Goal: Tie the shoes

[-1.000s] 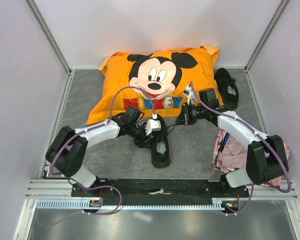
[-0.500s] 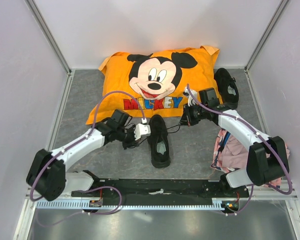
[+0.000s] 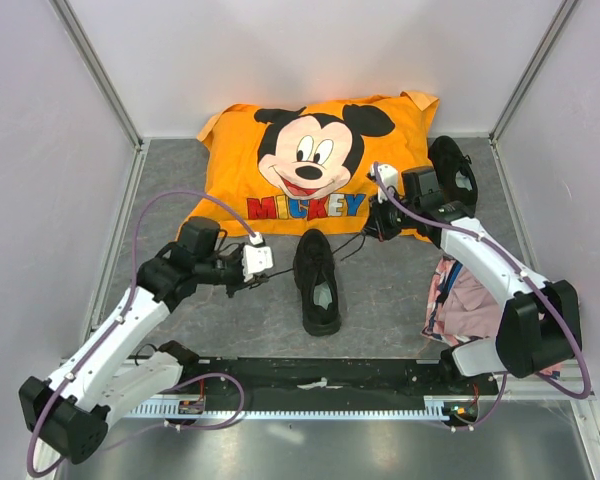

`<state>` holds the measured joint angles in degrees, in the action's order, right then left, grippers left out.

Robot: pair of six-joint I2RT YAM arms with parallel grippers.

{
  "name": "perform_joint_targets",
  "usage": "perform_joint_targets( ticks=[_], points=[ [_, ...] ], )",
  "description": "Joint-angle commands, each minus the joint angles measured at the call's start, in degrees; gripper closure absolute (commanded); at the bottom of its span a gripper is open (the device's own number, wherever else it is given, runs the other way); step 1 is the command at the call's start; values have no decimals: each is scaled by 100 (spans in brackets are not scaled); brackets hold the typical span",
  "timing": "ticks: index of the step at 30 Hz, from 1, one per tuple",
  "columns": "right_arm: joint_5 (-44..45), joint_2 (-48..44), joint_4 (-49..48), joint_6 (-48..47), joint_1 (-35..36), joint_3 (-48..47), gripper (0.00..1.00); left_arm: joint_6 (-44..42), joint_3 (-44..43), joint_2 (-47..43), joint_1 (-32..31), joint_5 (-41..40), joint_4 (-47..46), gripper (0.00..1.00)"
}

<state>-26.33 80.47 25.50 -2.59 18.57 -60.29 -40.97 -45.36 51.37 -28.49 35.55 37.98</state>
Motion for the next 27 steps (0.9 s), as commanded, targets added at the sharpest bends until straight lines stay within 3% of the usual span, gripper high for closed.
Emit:
perform_joint_targets(
  ticks=[1, 10, 17, 19, 20, 21, 26, 27],
  points=[
    [-522, 109, -791, 197, 76, -369, 100, 203, -824, 311, -218, 1005, -44, 98],
    [-1163, 321, -1503, 601, 288, -484, 100, 1520, -2186, 2304, -1904, 1332, -1335, 99],
    [-1489, 347, -1908, 769, 341, -396, 100, 3864, -2117, 3272, -2784, -142, -3979, 95],
    [-1542, 356, -1917, 742, 340, -387, 100, 4044, -2169, 3318, -2794, -346, -4237, 82],
    [-1560, 356, -1917, 725, 341, -387, 100, 4010, -2161, 3274, -2785, -469, -4237, 68],
    [-1647, 356, -1908, 690, 341, -395, 100, 3940, -2126, 3074, -2706, -427, -4185, 61],
    [-1841, 356, -2040, 698, 349, -369, 100, 3169, -1801, 2053, -2074, 335, -2782, 26],
    [-1867, 356, -2109, 690, 349, -343, 100, 3018, -1766, 1904, -1699, 495, -2535, 19]
  ],
)
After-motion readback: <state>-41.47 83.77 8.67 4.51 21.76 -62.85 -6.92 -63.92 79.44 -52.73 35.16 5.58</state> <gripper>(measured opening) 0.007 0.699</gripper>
